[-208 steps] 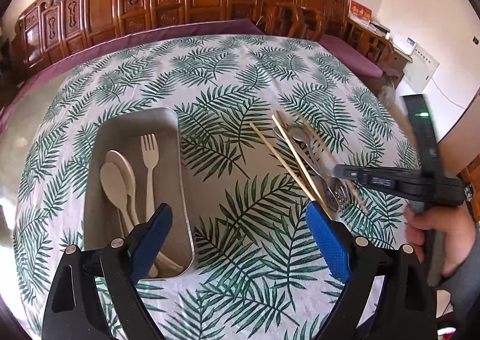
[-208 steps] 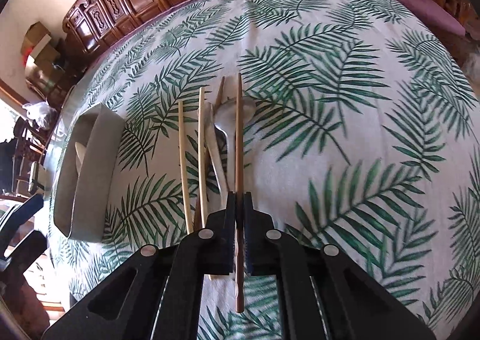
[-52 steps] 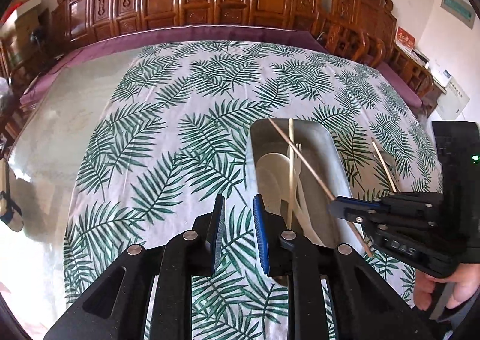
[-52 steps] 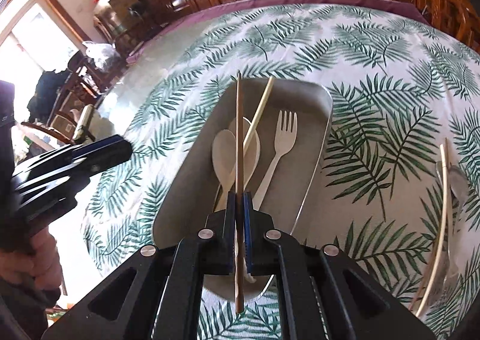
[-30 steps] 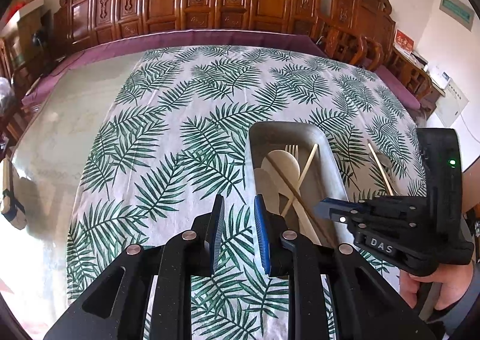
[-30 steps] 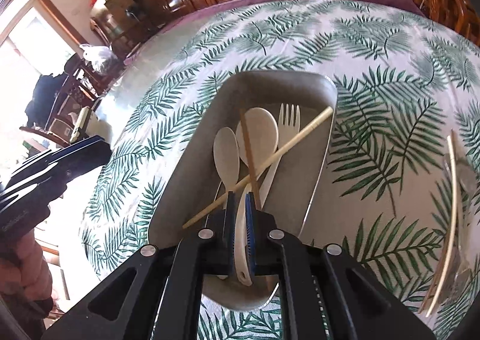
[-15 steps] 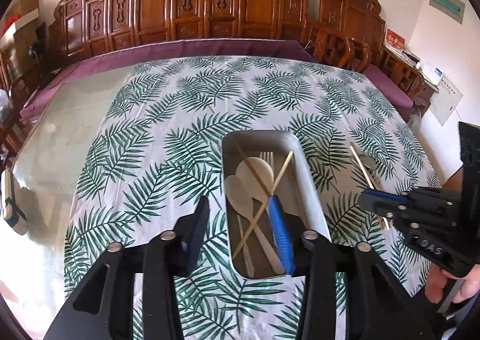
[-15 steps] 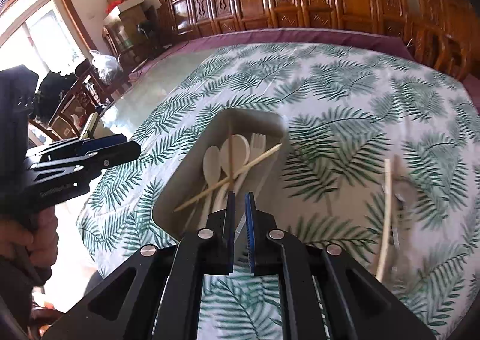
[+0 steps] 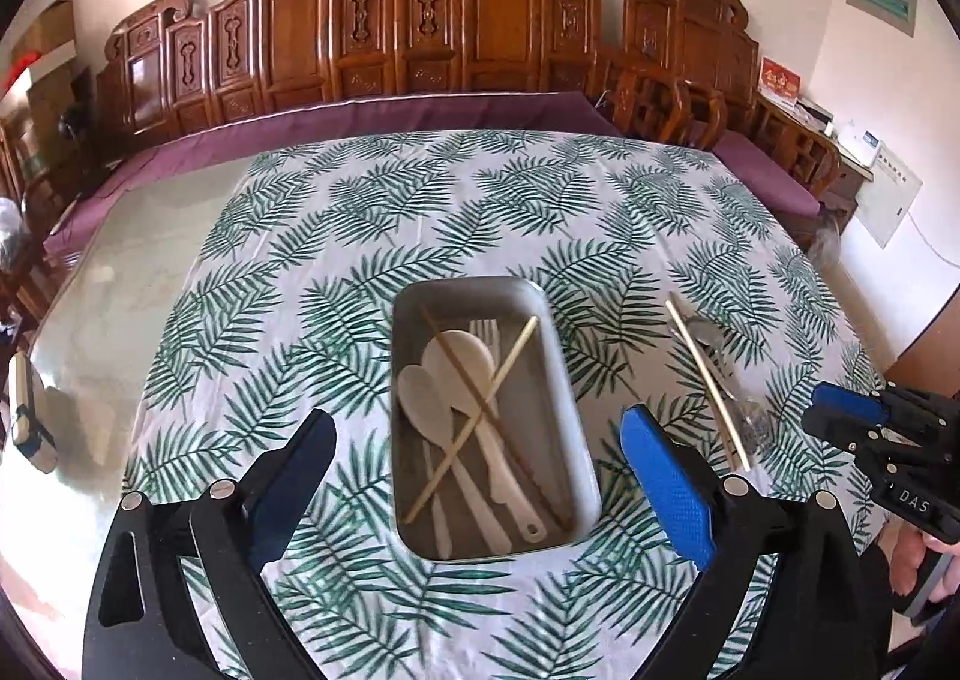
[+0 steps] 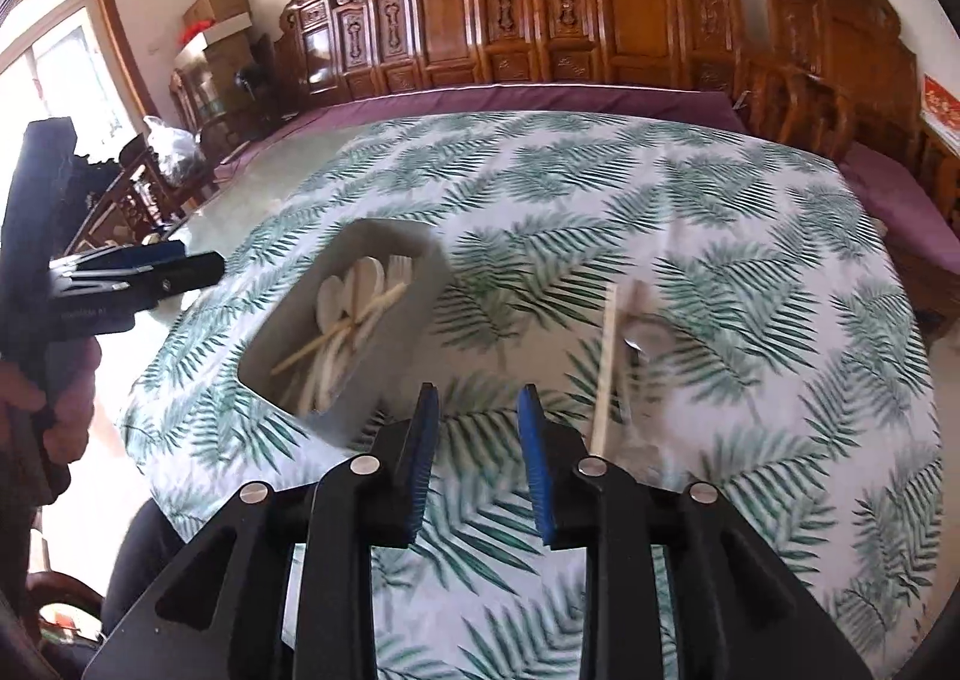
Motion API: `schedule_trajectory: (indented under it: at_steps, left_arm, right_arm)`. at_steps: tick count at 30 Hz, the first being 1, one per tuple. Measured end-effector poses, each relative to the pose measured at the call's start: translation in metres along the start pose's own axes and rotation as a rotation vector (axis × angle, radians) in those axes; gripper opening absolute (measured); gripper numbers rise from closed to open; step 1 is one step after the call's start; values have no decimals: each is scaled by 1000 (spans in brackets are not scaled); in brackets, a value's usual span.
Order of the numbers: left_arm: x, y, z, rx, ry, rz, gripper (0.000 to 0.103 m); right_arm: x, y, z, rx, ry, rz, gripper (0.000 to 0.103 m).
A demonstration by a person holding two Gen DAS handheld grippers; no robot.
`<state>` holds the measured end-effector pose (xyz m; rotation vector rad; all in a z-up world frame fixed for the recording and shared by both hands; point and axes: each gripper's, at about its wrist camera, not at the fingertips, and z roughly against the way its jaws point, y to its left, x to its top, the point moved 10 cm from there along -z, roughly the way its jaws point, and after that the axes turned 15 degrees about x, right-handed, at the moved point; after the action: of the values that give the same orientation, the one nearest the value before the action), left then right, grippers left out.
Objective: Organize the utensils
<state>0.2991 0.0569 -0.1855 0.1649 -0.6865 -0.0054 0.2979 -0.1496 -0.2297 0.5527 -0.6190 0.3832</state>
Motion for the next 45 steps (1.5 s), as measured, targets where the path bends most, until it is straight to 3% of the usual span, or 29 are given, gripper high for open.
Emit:
schedule_trajectory:
  at_steps: [8, 15, 27, 38, 45]
  left_arm:
    - [-1, -41, -4, -37, 9, -16, 92]
    - [-3, -75, -14, -64, 26, -47, 92]
    - [-9, -139, -52, -113, 81, -78, 92]
    - [-24, -220, -92, -198, 183, -137, 51]
    - [-35, -245, -111, -185, 225, -172, 30]
  right_arm:
    - [-13, -49, 12, -49, 6, -47, 37]
    - [-19, -81, -7, -56, 50, -75, 37]
    - [-40, -112, -16, -77, 112, -102, 37]
    - [-59, -130, 4, -73, 95, -154, 37]
    - [-65, -132, 10, -63, 88, -167, 37]
